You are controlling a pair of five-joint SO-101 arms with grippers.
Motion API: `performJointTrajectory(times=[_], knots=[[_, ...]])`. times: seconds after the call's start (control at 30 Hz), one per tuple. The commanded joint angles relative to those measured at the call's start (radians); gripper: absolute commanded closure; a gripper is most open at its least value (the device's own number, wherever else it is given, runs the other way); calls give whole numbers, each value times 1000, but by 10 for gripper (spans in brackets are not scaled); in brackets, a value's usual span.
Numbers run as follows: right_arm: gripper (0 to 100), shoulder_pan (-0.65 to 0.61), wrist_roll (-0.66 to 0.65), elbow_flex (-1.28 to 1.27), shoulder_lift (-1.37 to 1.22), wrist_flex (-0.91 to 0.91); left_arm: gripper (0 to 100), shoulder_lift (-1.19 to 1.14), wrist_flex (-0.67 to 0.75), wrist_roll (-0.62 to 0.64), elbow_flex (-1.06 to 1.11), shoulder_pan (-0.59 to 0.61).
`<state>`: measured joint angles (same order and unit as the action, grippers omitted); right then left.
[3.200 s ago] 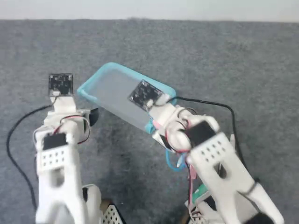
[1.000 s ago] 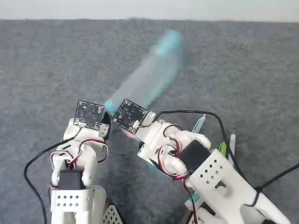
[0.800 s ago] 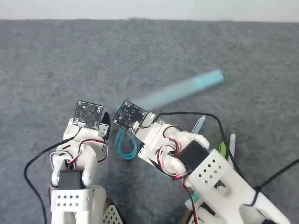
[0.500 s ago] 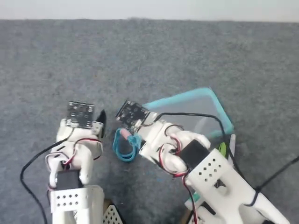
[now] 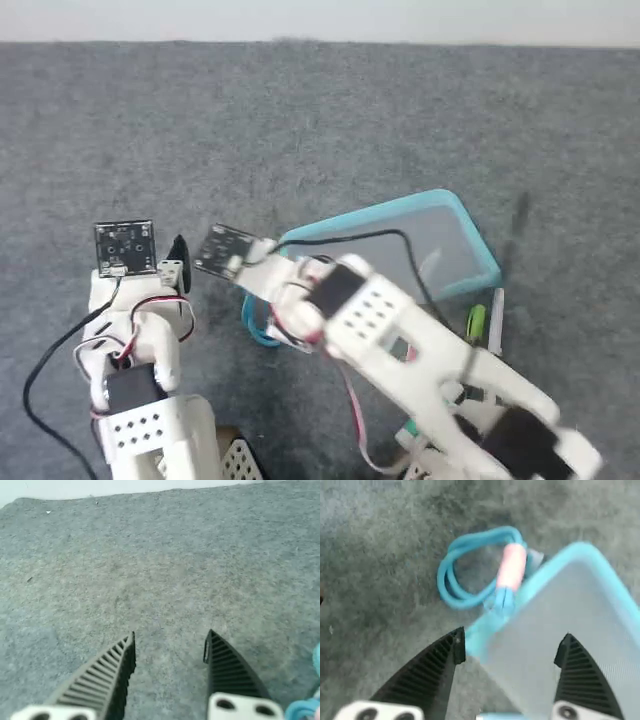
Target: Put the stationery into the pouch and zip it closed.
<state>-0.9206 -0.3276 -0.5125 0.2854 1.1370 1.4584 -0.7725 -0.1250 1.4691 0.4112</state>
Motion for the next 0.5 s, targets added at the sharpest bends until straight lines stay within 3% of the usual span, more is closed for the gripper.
performJointTrajectory(times=[0.0,0.33,0.47], knots=[[710,-8,-20,178,-156,-58,786,-18,40,14,-45,11],[731,4,-20,368,-460,-97,786,-232,147,15,-71,12],[909,38,-21,436,-559,-99,786,-241,141,17,-85,12]])
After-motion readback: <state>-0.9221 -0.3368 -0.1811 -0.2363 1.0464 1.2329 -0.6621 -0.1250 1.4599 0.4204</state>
